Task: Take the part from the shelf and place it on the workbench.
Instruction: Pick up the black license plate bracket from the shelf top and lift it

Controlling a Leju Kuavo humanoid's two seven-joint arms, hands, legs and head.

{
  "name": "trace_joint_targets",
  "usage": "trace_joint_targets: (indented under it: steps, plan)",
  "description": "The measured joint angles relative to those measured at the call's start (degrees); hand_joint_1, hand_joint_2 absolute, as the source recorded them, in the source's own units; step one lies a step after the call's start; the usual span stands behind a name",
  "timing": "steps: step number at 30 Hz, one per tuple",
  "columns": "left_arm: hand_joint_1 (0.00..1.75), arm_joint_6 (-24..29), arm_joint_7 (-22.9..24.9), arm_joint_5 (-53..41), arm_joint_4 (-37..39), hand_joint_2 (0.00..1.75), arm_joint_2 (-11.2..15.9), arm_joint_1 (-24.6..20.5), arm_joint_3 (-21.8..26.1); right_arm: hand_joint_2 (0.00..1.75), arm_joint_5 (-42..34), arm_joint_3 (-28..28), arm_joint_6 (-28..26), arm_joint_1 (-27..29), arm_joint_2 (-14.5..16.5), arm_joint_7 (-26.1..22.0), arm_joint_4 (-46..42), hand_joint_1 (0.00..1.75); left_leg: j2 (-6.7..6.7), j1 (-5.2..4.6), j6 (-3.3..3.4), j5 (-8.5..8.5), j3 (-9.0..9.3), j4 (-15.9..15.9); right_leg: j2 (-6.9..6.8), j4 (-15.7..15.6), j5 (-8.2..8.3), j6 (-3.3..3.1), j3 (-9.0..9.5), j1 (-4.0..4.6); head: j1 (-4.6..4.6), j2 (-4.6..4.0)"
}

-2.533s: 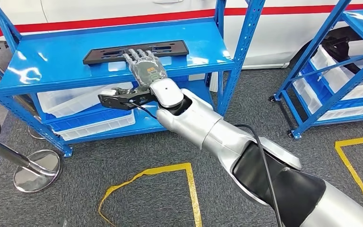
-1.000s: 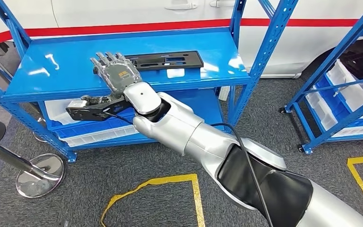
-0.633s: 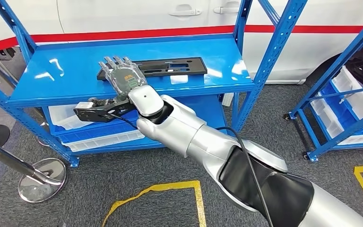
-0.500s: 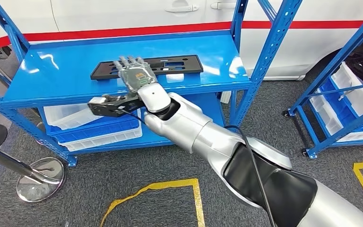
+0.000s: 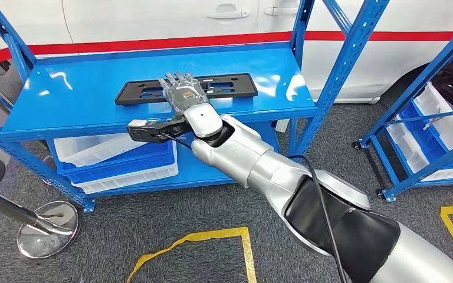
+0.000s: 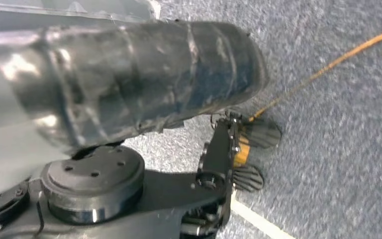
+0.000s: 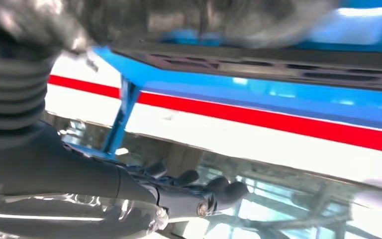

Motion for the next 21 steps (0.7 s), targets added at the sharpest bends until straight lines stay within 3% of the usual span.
trace_joint_targets:
  steps: [2, 4, 5, 6, 7, 8, 10, 11, 16, 17, 19, 21]
  plan:
    - [0.00, -0.20, -0.37, -0.02, 0.00, 0.00, 0.01, 0.00, 0.00, 1.75, 0.00, 0.00, -0.01, -0.06, -0.16, 0.09, 0.00, 0.00, 0.06, 0.26, 0.64, -0.09, 0.69, -0.48, -0.15, 3.60, -1.91, 0.55, -1.57, 0.01, 0.08, 0.00]
    - [0.00, -0.37, -0.68, -0.02, 0.00, 0.00, 0.01, -0.06, 0.00, 1.75, 0.00, 0.00, -0.05, 0.15, -0.40, 0.12, 0.03, 0.00, 0.08, 0.16, 1.14, -0.43, 1.13, -0.52, -0.23, 10.87, -4.62, 0.78, -5.39, -0.08, 0.10, 0.00]
    - [0.00, -0.41, -0.77, -0.02, 0.00, 0.00, 0.01, -0.08, 0.00, 1.75, 0.00, 0.00, -0.05, 0.38, -0.55, 0.10, 0.07, 0.00, 0.05, 0.13, 1.28, -0.62, 1.32, -0.49, -0.23, 13.99, -5.29, 0.84, -7.34, -0.11, 0.09, 0.00]
    - [0.00, -0.44, -0.81, -0.02, 0.00, 0.00, 0.02, -0.06, 0.00, 1.75, 0.01, 0.00, -0.05, 0.59, -0.71, 0.07, 0.11, 0.00, 0.00, 0.11, 1.33, -0.85, 1.52, -0.45, -0.24, 15.42, -4.97, 0.87, -8.56, -0.16, 0.10, 0.00]
    - [0.00, -0.44, -0.81, -0.03, 0.00, 0.00, 0.02, -0.05, 0.00, 1.75, 0.04, 0.00, -0.04, 0.71, -0.87, -0.02, 0.14, 0.00, -0.08, 0.11, 1.30, -1.11, 1.75, -0.37, -0.24, 14.73, -3.58, 0.85, -8.77, -0.23, 0.11, 0.00]
    - [0.00, -0.44, -0.78, -0.05, 0.00, 0.00, 0.03, -0.04, 0.00, 1.75, 0.12, 0.00, -0.04, 0.73, -1.01, -0.14, 0.16, 0.00, -0.17, 0.12, 1.20, -1.43, 2.03, -0.23, -0.25, 11.89, -1.33, 0.77, -7.86, -0.30, 0.11, 0.00]
    - [0.00, -0.44, -0.64, -0.07, 0.00, 0.00, 0.03, -0.07, 0.00, 1.75, 0.31, 0.00, 0.01, 0.64, -1.13, -0.56, 0.17, 0.00, -0.31, 0.04, 0.77, -2.23, 2.42, 0.22, -0.21, 4.71, 2.33, 0.47, -4.86, -0.35, 0.08, 0.00]
    - [0.00, -0.43, -0.54, -0.08, 0.00, 0.00, 0.04, -0.11, 0.00, 1.75, 0.37, 0.00, 0.08, 0.63, -1.14, -0.80, 0.16, 0.00, -0.36, -0.05, 0.50, -2.56, 2.42, 0.44, -0.17, 2.23, 2.96, 0.26, -3.67, -0.29, 0.05, 0.00]
    - [0.00, -0.45, -0.45, -0.07, 0.00, 0.00, 0.17, -0.11, -0.02, 1.75, 0.42, 0.00, 0.46, 0.88, -1.09, -1.17, 0.07, 0.00, -0.20, -0.01, -0.82, -3.76, 1.99, 1.44, 0.01, 0.08, 2.27, -0.97, -2.38, -0.23, 0.06, 0.00]
    - [0.00, -0.49, -0.54, -0.06, 0.00, 0.00, 0.23, -0.18, -0.02, 1.75, 0.42, 0.00, 0.50, 0.83, -1.03, -1.21, 0.03, 0.00, -0.11, 0.01, -1.05, -4.78, 1.15, 3.30, -0.01, -0.13, 2.21, -1.22, -2.08, -0.36, -0.01, 0.00]
    - [0.00, -0.55, -0.74, -0.04, 0.00, 0.00, 0.29, -0.30, -0.02, 1.75, 0.42, 0.00, 0.62, 0.93, -0.91, -1.29, -0.01, 0.00, 0.00, 0.04, -1.38, -7.37, -2.32, 9.96, -0.05, -0.25, 1.94, -1.63, -1.59, -0.33, -0.10, 0.00]
    - [0.00, -0.55, -0.80, -0.01, 0.00, 0.00, 0.30, -0.17, -0.02, 1.75, 0.42, 0.00, 0.79, 1.37, -0.87, -1.35, 0.00, 0.00, 0.00, 0.05, -1.54, -8.15, -5.81, 15.44, -0.05, -0.20, 1.55, -1.89, -1.12, -0.19, -0.09, 0.00]
